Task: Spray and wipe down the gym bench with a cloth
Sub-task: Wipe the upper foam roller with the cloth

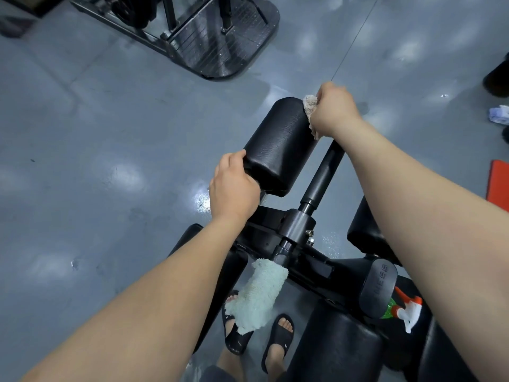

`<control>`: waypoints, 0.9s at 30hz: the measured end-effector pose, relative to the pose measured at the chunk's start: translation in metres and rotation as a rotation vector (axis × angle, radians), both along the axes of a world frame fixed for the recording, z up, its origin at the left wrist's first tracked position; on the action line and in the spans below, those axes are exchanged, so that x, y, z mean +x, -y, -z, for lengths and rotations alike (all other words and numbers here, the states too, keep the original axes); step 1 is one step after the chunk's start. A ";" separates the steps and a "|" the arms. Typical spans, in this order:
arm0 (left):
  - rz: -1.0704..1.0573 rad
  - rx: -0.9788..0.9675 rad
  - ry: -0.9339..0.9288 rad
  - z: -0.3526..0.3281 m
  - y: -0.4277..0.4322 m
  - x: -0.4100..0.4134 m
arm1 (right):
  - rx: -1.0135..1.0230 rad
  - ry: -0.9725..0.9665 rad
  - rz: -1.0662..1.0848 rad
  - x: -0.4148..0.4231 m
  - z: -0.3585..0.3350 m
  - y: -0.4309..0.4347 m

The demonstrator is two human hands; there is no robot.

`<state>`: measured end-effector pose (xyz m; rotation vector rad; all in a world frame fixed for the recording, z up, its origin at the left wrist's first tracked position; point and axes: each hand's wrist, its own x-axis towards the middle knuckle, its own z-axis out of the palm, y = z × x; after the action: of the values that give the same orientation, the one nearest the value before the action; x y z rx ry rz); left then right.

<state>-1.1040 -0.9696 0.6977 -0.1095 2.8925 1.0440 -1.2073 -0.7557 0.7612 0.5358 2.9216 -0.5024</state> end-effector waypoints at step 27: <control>0.042 0.013 -0.034 -0.009 0.001 0.004 | 0.002 -0.053 -0.198 0.017 -0.005 0.037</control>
<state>-1.0997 -0.9705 0.7065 -0.0309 2.9048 1.0676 -1.1902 -0.7926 0.7662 0.2329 2.9822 -0.4945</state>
